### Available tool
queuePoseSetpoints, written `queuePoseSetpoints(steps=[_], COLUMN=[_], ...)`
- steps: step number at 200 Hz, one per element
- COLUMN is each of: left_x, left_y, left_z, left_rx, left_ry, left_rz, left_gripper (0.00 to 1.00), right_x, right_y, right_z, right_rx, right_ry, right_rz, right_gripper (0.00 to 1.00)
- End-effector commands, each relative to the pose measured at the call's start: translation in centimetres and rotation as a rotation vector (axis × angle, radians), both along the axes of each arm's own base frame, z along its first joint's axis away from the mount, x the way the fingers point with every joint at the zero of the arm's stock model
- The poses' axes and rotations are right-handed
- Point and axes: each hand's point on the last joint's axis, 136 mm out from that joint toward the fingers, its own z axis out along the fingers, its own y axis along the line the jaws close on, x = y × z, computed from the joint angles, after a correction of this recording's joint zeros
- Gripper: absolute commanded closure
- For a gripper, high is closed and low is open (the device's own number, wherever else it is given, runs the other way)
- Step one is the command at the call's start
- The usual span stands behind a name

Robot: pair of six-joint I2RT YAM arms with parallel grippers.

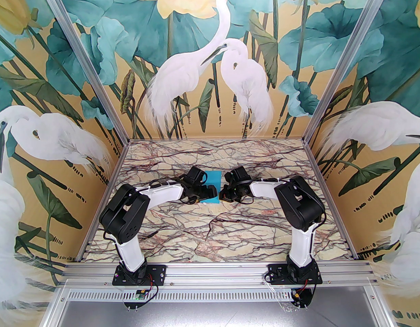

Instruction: Fold a paper plane with a square sheet of paper (fold left side to right side)

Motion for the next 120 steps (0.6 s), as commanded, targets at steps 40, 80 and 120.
queuePoseSetpoints(steps=[40,80,120], left_x=[-0.1,2.3,3.4], left_y=[-1.8,-2.0,-2.2], left_z=[0.2,1.7,2.3], left_rx=[-0.094,-0.294,-0.322], left_ry=[0.031,0.016,-0.013], left_rz=[0.003,0.087,0.087], left_gripper=[0.14,0.15,0.14], right_x=[-1.6,-1.8,-1.8], right_y=[-1.5,-1.6,-1.6], right_z=[-3.0,-3.2,-3.3], right_rx=[-0.085,-0.085,-0.083], right_ry=[0.074,0.079,0.08], right_rz=[-0.023,-0.025,-0.025], right_gripper=[1.0,1.0,1.0])
